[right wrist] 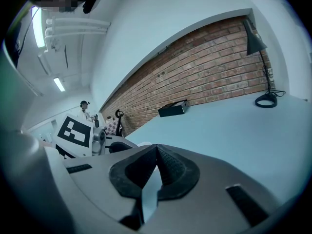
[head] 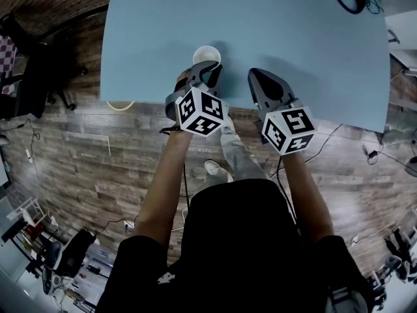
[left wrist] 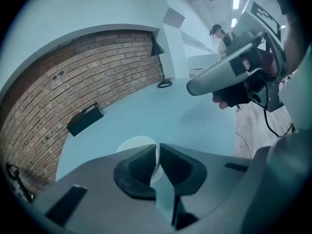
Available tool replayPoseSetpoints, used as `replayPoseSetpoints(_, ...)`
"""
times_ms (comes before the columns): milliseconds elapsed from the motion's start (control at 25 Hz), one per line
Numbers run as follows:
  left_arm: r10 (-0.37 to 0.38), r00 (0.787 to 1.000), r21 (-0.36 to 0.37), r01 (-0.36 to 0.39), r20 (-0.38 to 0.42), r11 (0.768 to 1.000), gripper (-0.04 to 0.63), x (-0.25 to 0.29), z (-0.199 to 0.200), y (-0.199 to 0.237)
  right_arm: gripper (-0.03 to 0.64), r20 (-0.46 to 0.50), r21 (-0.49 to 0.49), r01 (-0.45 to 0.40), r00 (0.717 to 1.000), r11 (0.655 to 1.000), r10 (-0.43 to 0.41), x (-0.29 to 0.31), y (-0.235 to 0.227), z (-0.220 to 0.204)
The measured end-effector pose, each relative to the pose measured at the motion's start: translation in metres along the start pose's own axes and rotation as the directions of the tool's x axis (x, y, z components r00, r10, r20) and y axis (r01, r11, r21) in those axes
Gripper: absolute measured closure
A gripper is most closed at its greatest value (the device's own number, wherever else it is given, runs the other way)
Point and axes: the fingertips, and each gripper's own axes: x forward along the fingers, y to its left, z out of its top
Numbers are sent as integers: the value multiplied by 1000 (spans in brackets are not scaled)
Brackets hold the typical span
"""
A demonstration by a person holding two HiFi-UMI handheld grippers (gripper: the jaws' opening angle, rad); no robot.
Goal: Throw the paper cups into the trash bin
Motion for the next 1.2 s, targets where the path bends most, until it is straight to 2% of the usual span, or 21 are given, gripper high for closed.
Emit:
replayPoseSetpoints(640, 9, 1000, -83, -9, 9, 996, 565, -10, 3, 1, 612, 3, -6, -39, 999, 999, 39, 6, -1, 8)
replayPoseSetpoints(960, 60, 998, -124, -59, 3, 991, 565, -30, 1, 17, 612, 0, -25, -90, 996, 996, 90, 20, 7, 20)
replayPoseSetpoints(1200, 106, 994, -194, -100, 19, 976, 565, -59, -7, 32, 612, -25, -55, -157, 987, 986, 156, 33, 29, 25)
